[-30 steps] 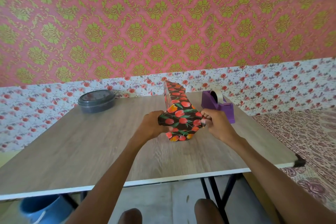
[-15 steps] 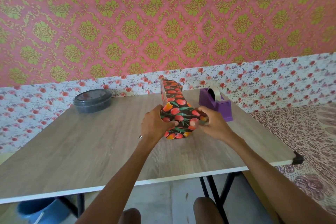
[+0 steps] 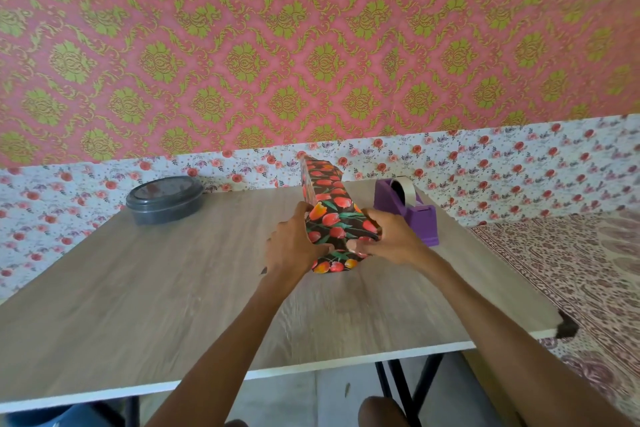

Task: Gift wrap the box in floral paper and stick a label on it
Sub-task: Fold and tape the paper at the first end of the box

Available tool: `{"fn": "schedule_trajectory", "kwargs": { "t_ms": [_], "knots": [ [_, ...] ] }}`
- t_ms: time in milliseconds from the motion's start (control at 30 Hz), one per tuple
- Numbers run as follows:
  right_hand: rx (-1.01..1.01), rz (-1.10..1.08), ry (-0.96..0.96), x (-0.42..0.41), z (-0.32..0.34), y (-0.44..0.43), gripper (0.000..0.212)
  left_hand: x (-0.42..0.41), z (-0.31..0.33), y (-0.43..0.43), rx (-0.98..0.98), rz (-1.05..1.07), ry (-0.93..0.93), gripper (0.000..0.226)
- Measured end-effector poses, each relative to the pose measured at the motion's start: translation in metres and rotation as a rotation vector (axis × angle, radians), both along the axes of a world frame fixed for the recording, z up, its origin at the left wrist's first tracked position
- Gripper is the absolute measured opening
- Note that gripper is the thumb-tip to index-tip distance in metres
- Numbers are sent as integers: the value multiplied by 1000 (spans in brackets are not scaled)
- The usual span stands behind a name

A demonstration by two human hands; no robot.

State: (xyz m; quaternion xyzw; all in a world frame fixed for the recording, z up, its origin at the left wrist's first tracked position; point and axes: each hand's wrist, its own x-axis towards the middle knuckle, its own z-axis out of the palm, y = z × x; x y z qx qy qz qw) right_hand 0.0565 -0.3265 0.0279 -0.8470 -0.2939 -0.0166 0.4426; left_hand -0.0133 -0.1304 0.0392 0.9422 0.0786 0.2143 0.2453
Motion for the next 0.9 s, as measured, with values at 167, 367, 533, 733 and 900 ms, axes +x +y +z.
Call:
{"fn": "schedule_trajectory", "kwargs": {
  "t_ms": [167,367,533,733,900],
  "knots": [
    [45,-280,-275,33,14,-40,15,13,-4,-2,5,12,17,87],
    [-417,-671,-60,69,29,-74,56,22,-3,-7,-31,12,0,87],
    [51,-557,497,82,47,-73,39,29,-3,-9,-27,14,-2,82],
    [233,-506,799,82,59,-75,14,31,-2,-8,-36,4,27,82],
    [440,-496,785,80,49,-71,12,32,-1,-6,-44,4,31,84]
  ]
}}
